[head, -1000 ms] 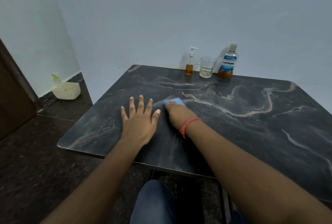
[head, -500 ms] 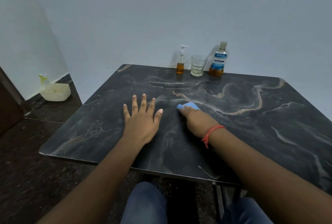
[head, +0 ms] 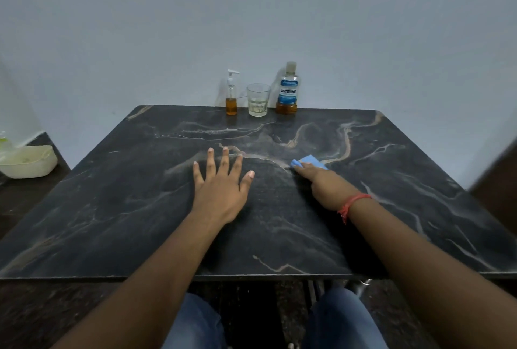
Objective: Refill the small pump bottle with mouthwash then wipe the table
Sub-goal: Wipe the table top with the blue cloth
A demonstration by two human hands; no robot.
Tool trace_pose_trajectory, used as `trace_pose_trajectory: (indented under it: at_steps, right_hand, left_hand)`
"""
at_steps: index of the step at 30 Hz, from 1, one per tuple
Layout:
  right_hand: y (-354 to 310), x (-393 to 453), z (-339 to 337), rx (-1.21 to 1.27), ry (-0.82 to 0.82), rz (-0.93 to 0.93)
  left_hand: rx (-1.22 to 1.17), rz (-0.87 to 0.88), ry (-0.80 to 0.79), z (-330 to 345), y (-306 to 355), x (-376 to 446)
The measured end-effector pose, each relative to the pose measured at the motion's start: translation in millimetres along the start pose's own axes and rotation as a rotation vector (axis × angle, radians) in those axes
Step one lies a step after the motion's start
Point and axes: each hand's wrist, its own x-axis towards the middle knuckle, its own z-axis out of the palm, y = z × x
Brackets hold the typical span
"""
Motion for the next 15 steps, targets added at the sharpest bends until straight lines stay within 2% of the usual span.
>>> trace_pose_trajectory:
  at_steps: [3,7,11,15]
  right_hand:
    - [32,-3,-16,-0.055,0.098,0.19]
    - [45,-18,-18,-0.008,0.005,0.064]
    - [82,-27,-39,-0.107,0.12,0.29]
    - [85,-46,-34,-0.013,0.031,0.118]
  left_hand:
    - [0.009,0.022,-0.002,2,16,6]
    - [0.022,0.055,-0.004,2,35,13]
    - [0.021,0.077,-0.013,3,54,16]
    - [0.016,0.11,-0.018,7,75,20]
